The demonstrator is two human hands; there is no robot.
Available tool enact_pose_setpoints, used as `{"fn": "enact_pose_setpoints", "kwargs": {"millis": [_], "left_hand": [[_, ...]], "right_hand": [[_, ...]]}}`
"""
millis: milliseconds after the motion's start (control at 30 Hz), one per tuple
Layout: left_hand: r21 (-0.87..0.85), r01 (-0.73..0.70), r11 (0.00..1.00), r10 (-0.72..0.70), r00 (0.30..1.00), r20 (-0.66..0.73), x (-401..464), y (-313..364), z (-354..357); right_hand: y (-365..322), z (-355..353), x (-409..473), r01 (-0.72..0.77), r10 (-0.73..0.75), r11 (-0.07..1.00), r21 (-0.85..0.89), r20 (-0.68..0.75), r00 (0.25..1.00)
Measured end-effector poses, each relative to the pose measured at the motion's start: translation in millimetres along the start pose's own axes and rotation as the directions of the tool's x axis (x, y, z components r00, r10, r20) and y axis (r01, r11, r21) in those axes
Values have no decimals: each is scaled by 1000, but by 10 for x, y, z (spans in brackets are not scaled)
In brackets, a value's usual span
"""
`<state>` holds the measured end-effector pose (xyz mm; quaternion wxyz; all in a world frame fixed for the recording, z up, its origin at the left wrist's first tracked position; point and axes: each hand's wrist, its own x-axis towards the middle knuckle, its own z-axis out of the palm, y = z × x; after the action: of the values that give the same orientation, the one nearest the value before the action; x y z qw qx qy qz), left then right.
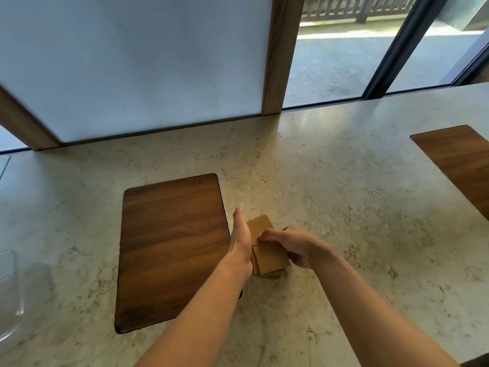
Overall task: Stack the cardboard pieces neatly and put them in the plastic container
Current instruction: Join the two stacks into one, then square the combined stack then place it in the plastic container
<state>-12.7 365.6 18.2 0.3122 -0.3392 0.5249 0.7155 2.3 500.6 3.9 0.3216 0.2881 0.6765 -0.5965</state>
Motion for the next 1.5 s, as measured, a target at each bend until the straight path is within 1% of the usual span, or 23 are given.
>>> {"fn": "enact_pose_setpoints", "kwargs": {"millis": [200, 267, 333, 433, 467, 533, 567, 600, 667, 700, 767, 833, 867, 900, 933, 1033, 1100, 1167, 1233, 1300, 1367, 1433, 1500], "left_hand": [[-19, -11, 1000, 9, 997, -71, 18, -116, -9], [-47, -12, 999, 6, 991, -135, 33, -180, -45], [-125, -44, 991, 21, 983, -181, 0, -254, -126], [-274, -151, 950, 111, 981, -156, -80, -372, -366], [-300, -197, 934, 157, 976, -151, -102, -389, -462], [-368, -303, 879, 261, 952, -160, -155, -354, -721], [-394, -355, 848, 323, 935, -149, -179, -317, -818], [-421, -422, 802, 392, 906, -161, -163, -275, -994], [-432, -517, 739, 495, 852, -171, -121, -195, -1338], [-389, -561, 731, 536, 824, -182, -93, -161, -1512], [-112, -645, 756, 601, 752, -271, 10, -168, -1857], [224, -698, 680, 721, 583, -375, 144, -249, -2230], [285, -725, 627, 769, 516, -378, 197, -295, -2422], [327, -758, 565, 819, 469, -329, 238, -316, -2557], [360, -776, 518, 855, 454, -251, 266, -316, -2674], [462, -785, 413, 877, 479, 30, 308, -208, -2767], [456, -792, 406, 857, 504, 111, 348, -104, -2698], [434, -807, 400, 868, 486, 103, 386, -57, -2642], [408, -822, 397, 886, 459, 63, 419, -61, -2602], [415, -819, 396, 893, 450, 36, 461, -65, -2578], [402, -820, 407, 887, 460, 41, 501, -67, -2577], [367, -841, 396, 884, 458, 96, 524, -80, -2622], [375, -852, 365, 879, 448, 163, 519, -90, -2670]], "right_hand": [[83, 59, -52, -12, 7, 993, 117, 44, 999], [86, 107, -67, 45, -46, 999, 27, 36, 998], [77, 202, -85, 102, -100, 984, -149, 19, 995], [39, 413, -109, 174, -150, 922, -345, 97, 984], [20, 496, -113, 238, -203, 880, -411, 128, 971], [-82, 732, -96, 381, -353, 735, -562, 163, 921], [-158, 820, -100, 436, -432, 658, -614, 167, 887], [-245, 1000, -63, 500, -493, 571, -651, 216, 843], [-389, 1343, 20, 591, -557, 412, -694, 322, 766], [-444, 1499, 101, 611, -571, 326, -721, 365, 735], [-466, 1768, 264, 599, -561, 147, -787, 432, 706], [-402, 1971, 411, 568, -524, 22, -822, 474, 707], [-350, 2061, 486, 563, -513, -25, -826, 494, 702], [-329, 2112, 527, 561, -517, -68, -825, 510, 687], [-307, 2176, 562, 564, -519, -109, -819, 530, 670], [-277, 2305, 582, 594, -543, -187, -783, 586, 602], [-291, 2301, 563, 613, -561, -195, -766, 600, 571], [-306, 2238, 534, 607, -576, -197, -770, 592, 563], [-292, 2137, 514, 571, -583, -205, -795, 567, 582], [-236, 2019, 516, 547, -583, -172, -819, 532, 614], [-148, 1889, 521, 587, -565, -43, -809, 504, 653], [-77, 1775, 531, 652, -546, 152, -743, 486, 682], [-19, 1699, 539, 675, -568, 285, -680, 448, 691]]}}
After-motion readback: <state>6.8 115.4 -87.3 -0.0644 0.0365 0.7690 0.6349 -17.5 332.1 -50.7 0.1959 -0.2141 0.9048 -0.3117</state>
